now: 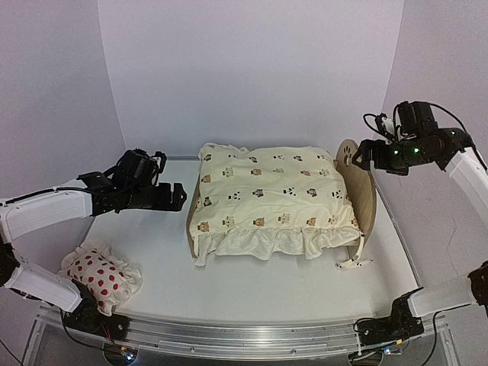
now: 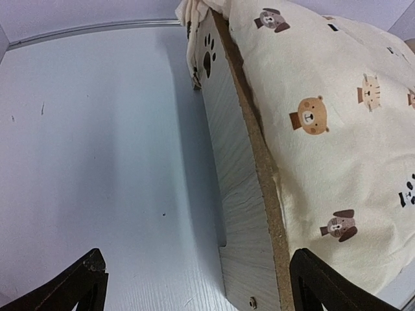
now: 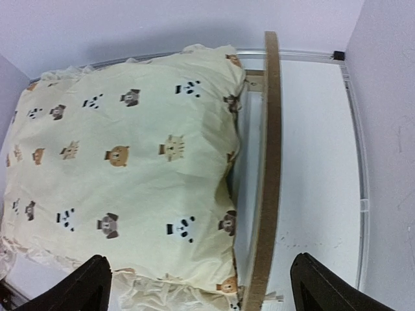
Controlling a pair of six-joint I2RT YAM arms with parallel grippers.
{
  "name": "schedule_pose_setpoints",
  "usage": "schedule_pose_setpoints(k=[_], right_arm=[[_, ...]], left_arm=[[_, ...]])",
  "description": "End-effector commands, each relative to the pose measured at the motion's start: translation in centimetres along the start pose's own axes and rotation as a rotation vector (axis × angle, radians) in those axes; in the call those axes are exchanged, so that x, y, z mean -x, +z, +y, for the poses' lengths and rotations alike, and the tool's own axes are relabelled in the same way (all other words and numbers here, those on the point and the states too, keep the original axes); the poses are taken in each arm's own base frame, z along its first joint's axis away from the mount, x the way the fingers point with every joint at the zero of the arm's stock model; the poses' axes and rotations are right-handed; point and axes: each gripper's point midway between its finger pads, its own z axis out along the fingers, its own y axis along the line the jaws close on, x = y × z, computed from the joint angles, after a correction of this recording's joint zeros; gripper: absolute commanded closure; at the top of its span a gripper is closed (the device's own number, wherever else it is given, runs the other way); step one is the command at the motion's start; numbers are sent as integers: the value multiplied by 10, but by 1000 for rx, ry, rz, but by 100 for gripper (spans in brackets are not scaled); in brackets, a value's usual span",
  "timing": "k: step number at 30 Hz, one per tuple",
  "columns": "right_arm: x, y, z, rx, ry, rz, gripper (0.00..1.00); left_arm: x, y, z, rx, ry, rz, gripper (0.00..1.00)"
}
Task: Set up the pet bed
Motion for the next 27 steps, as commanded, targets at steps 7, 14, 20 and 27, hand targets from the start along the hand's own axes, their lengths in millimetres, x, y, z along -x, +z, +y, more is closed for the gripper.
schedule_pose_setpoints(k=[7, 14, 20, 27], right_arm=[[26, 13, 109, 327, -94, 47, 9], [6, 16, 212, 532, -359, 90, 13], [-34, 36, 274, 665, -591, 156, 17], [-74, 56, 313, 823, -763, 224, 25]], left_arm=[[18, -10, -19, -128, 68, -122, 3], [17, -14, -21, -158, 60, -152, 4], [25, -25, -21, -157, 37, -157, 5], [23, -37, -2, -61, -17, -134, 5]])
